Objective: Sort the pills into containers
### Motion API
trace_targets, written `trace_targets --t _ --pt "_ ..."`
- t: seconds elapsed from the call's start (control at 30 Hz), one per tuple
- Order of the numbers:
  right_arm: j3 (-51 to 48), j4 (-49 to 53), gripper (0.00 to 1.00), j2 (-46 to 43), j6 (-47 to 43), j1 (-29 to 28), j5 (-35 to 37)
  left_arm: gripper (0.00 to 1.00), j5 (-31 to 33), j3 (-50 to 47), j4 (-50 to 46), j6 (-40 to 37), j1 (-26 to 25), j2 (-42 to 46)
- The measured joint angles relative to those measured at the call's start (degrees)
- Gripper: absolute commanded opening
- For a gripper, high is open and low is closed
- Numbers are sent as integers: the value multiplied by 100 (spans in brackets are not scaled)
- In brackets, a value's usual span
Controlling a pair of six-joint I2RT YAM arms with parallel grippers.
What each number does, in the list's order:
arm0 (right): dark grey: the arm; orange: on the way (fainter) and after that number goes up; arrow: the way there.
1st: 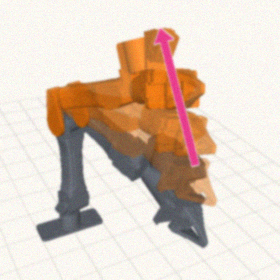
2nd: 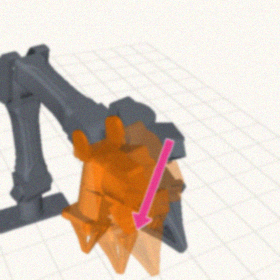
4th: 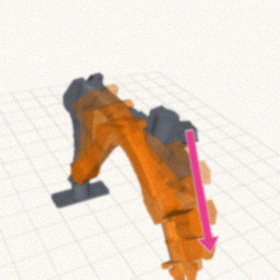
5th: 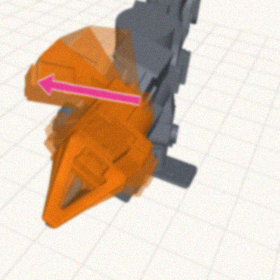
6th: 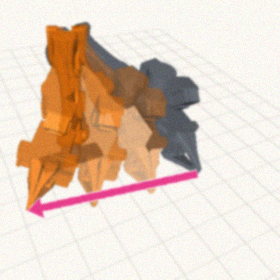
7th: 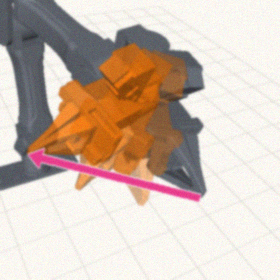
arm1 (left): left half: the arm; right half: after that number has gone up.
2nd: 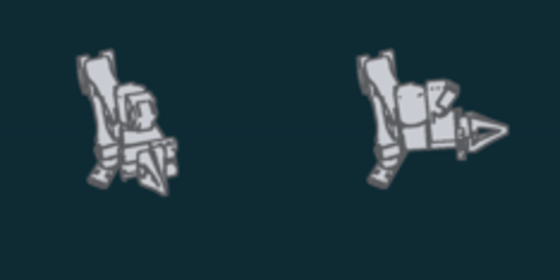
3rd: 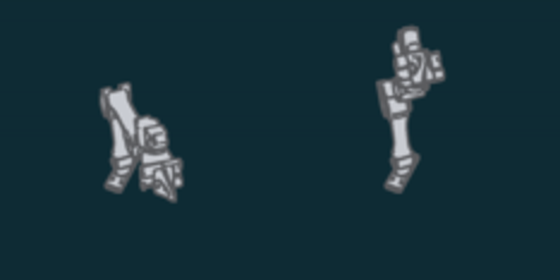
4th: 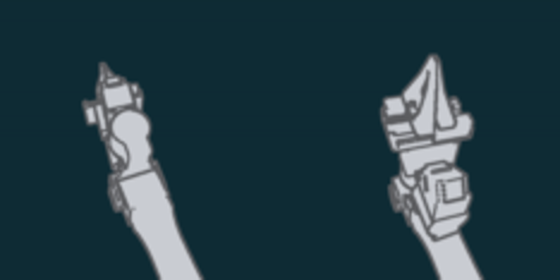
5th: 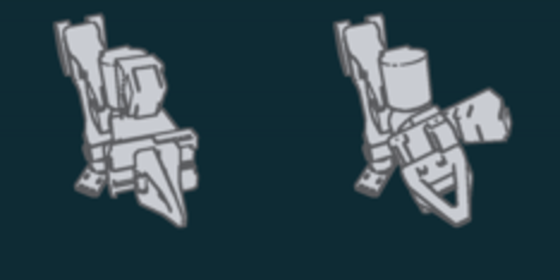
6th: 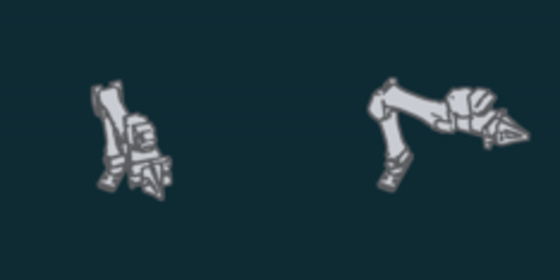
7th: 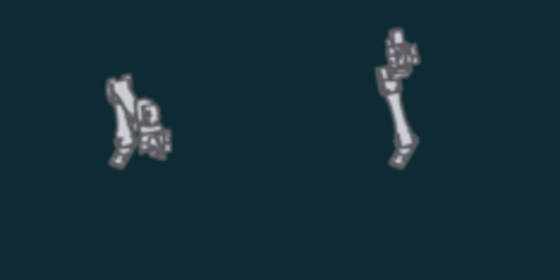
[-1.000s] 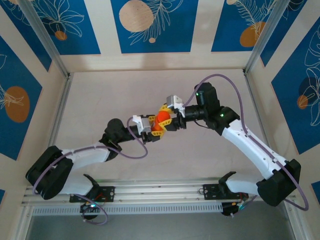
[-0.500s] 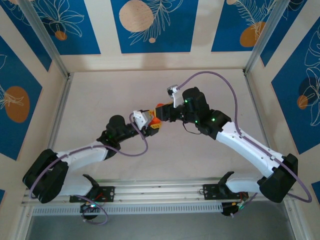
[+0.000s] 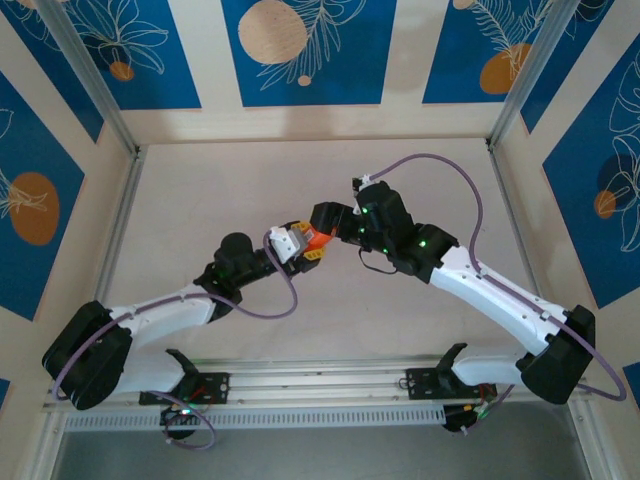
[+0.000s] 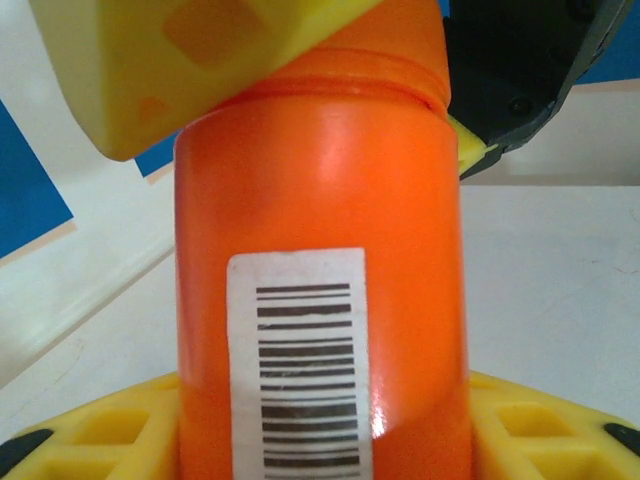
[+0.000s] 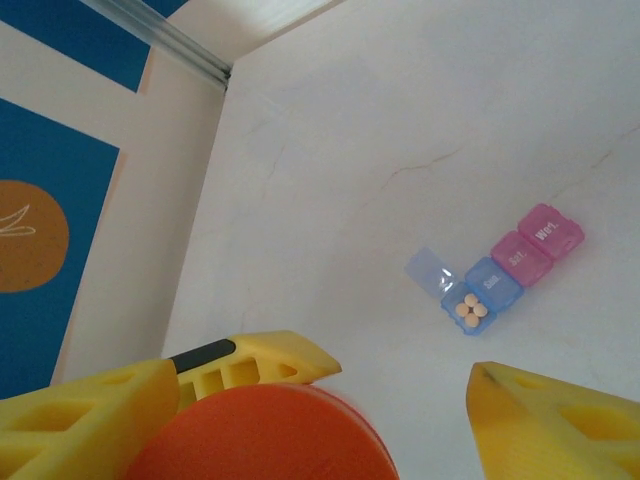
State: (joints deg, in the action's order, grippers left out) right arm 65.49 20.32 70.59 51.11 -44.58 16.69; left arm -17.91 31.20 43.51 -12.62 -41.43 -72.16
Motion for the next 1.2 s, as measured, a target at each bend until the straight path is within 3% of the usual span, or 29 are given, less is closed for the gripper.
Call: trace_targets --t 0.27,0.57,0.67,0.83,1.0,1.2 --pt "175 221 83 -173 -66 -20 96 0 -4 -44 490 9 -11 -101" --pt "590 632 95 -262 -671 76 85 0 -109 -59 997 66 -11 -343" --pt "640 634 92 -286 -992 199 -136 0 -181 -59 1069 94 -11 -378" --pt "905 662 86 -328 -2306 708 -1274 0 -487 -61 1193 232 -7 -393" --pt "1060 675 83 -520 -4468 1449 -2927 0 -1071 -109 1410 459 42 -391" --pt "951 850 82 -481 -6745 1794 -4690 0 -1709 -175 1764 785 61 -393"
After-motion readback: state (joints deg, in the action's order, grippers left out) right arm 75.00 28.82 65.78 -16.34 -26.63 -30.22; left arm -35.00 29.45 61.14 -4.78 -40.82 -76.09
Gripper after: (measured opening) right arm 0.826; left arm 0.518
